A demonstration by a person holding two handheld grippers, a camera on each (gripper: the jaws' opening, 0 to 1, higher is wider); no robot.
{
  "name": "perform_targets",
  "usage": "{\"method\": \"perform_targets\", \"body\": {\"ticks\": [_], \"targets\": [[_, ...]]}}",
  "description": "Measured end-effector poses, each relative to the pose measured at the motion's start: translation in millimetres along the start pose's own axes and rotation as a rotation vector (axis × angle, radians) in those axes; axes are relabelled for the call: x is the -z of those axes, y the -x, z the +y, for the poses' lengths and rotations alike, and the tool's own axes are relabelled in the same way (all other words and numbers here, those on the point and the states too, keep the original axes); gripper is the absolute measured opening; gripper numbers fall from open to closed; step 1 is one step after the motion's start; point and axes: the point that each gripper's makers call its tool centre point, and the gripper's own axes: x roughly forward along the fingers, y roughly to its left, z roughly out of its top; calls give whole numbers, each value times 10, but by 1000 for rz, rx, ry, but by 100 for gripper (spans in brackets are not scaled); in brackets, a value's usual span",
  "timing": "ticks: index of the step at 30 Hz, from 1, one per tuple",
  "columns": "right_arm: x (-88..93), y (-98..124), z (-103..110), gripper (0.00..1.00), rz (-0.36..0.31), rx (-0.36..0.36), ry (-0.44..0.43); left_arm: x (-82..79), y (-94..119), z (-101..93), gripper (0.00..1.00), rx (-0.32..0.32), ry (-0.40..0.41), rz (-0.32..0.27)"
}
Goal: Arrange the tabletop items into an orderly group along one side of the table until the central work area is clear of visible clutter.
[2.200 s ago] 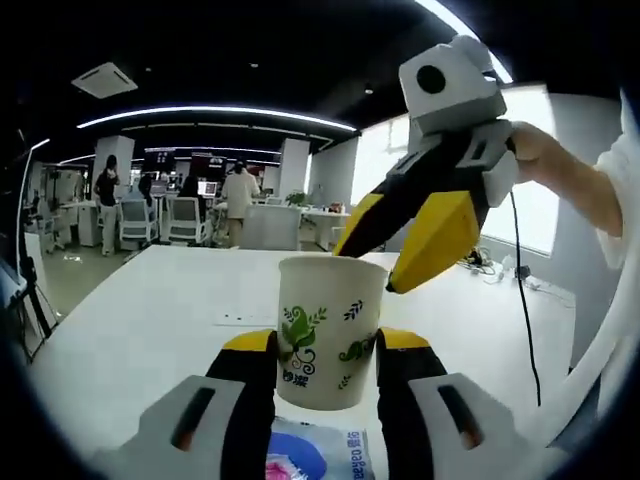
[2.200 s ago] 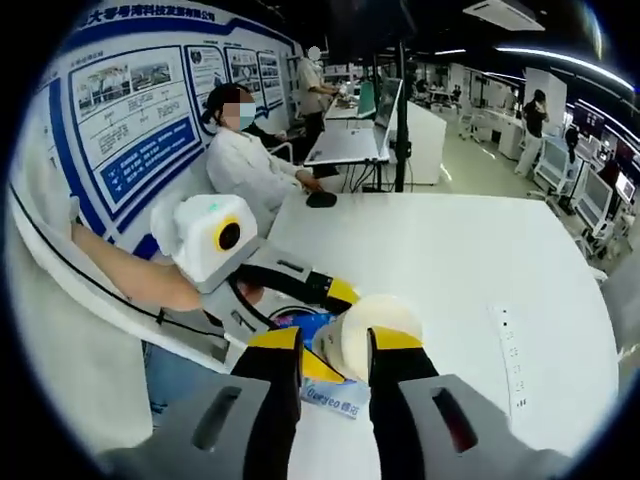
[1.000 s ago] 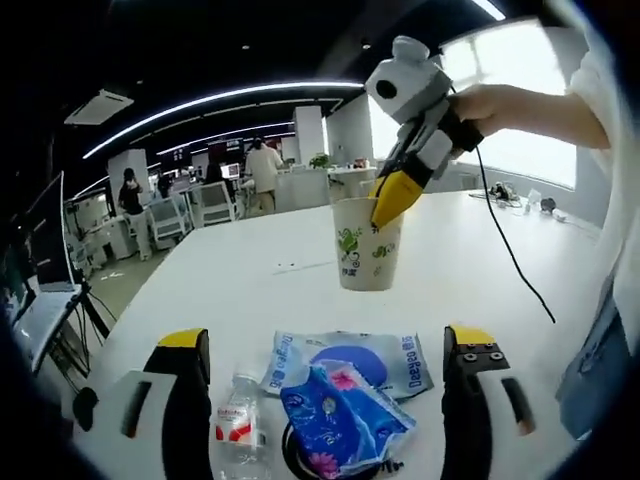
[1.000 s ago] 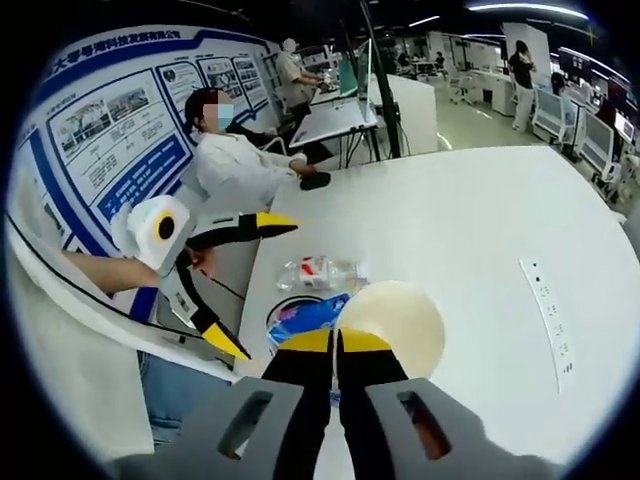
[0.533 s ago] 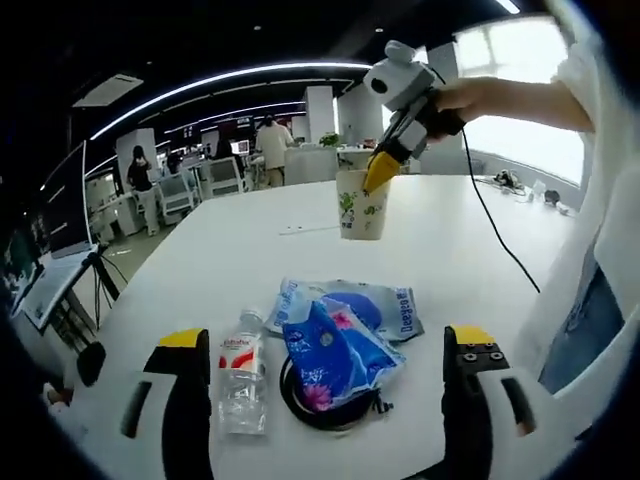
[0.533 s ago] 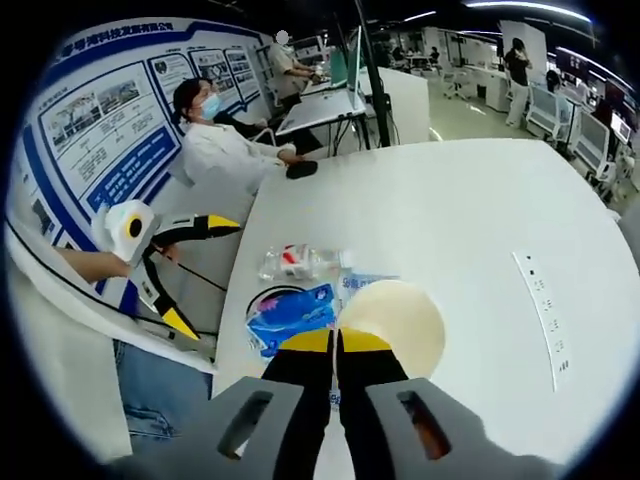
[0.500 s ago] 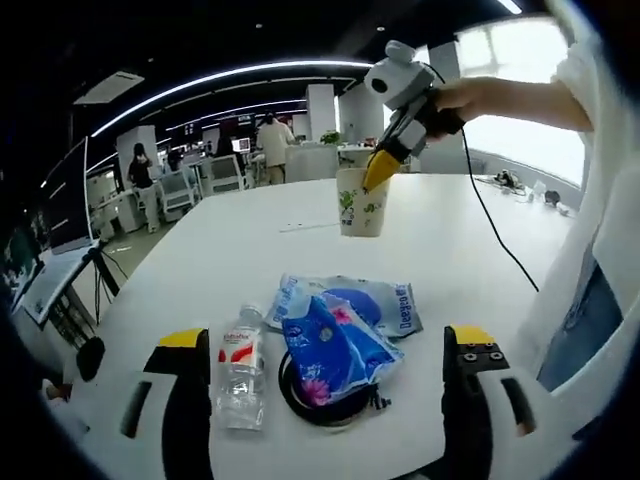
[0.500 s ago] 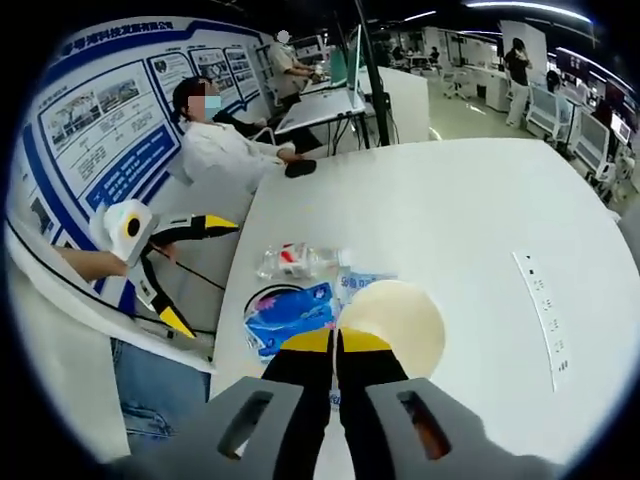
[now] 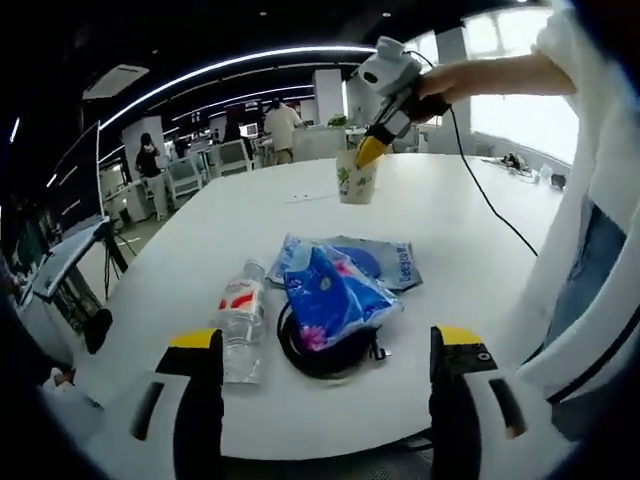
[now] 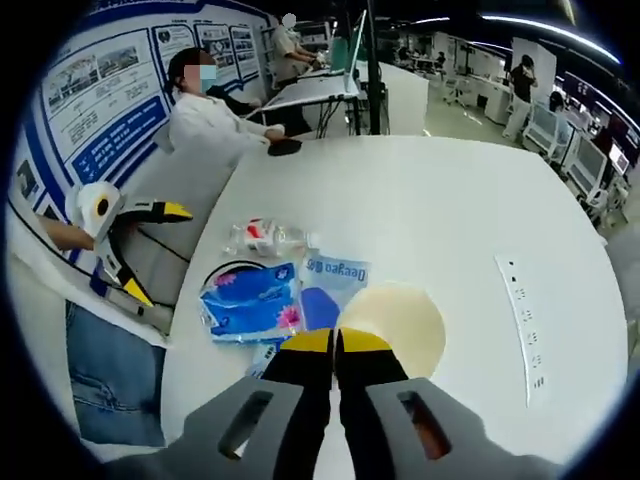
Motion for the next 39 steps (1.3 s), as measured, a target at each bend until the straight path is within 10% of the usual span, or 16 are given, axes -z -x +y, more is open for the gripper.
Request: {"method": "perform_targets", "body": {"ticks": [11,39], "targets": [[190,-233,-282,0,56,52,135,164,-109,-19,78,-13,-94,65],[489,-607,-475,0,81,57,95,216,-117,24,70,-17,-107,82]]}}
